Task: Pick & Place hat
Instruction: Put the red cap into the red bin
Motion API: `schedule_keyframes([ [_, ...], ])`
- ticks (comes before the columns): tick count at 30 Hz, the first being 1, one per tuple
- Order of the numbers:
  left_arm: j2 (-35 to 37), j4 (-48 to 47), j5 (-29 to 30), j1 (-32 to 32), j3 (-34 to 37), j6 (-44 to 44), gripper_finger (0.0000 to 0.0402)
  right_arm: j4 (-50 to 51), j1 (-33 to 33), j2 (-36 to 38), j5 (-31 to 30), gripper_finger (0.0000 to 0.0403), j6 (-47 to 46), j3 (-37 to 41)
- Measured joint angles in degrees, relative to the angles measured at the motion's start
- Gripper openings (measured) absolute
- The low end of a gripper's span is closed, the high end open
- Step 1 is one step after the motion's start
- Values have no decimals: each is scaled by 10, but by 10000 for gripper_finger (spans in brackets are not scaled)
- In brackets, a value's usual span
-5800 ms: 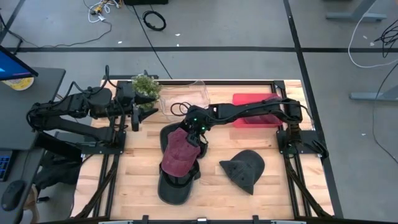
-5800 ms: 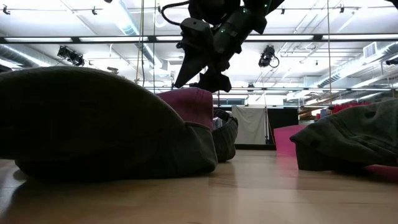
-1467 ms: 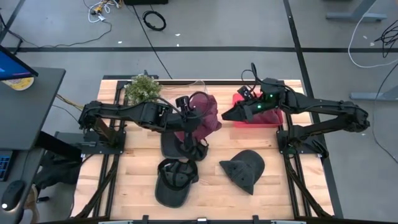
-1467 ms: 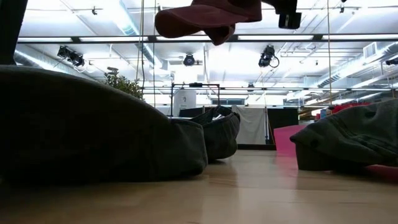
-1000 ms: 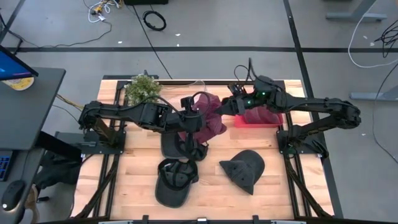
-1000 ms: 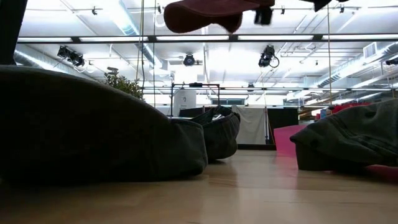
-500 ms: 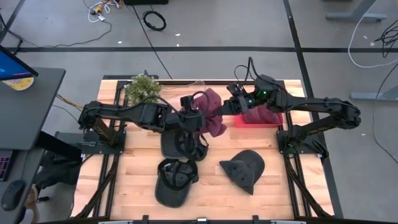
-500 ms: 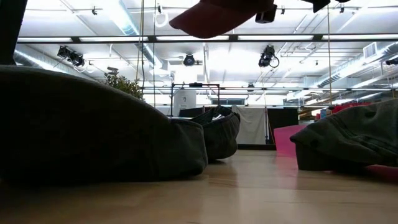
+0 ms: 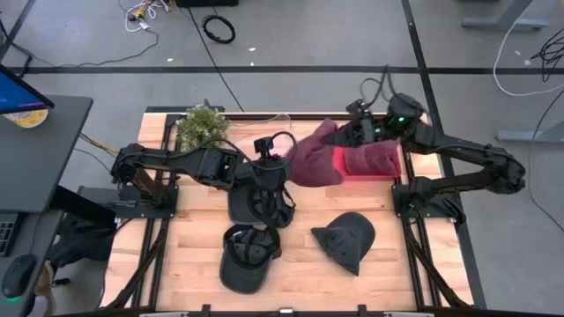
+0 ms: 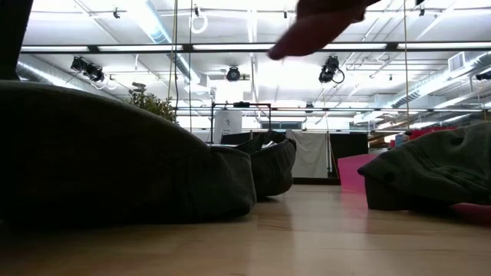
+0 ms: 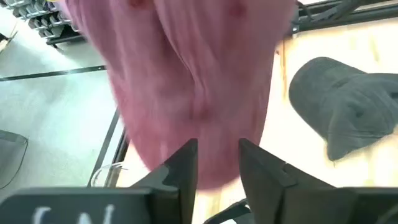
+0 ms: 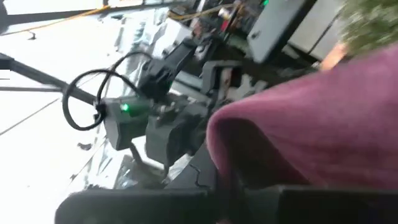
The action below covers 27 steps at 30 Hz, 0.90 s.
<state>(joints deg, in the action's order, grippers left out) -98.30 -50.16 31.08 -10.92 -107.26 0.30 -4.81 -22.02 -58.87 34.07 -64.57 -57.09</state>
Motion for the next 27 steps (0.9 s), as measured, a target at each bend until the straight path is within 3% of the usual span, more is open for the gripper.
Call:
schedule_keyframes([
  [13,0,5,8,0,0,-52,146,360,-198,121,-2,0,186,0],
  [21,0,31,6,-2,0,-57,146,441,-310,78,11,0,319,0],
  [27,0,34,9,-9,0,-57,140,495,-346,22,13,0,394,0],
])
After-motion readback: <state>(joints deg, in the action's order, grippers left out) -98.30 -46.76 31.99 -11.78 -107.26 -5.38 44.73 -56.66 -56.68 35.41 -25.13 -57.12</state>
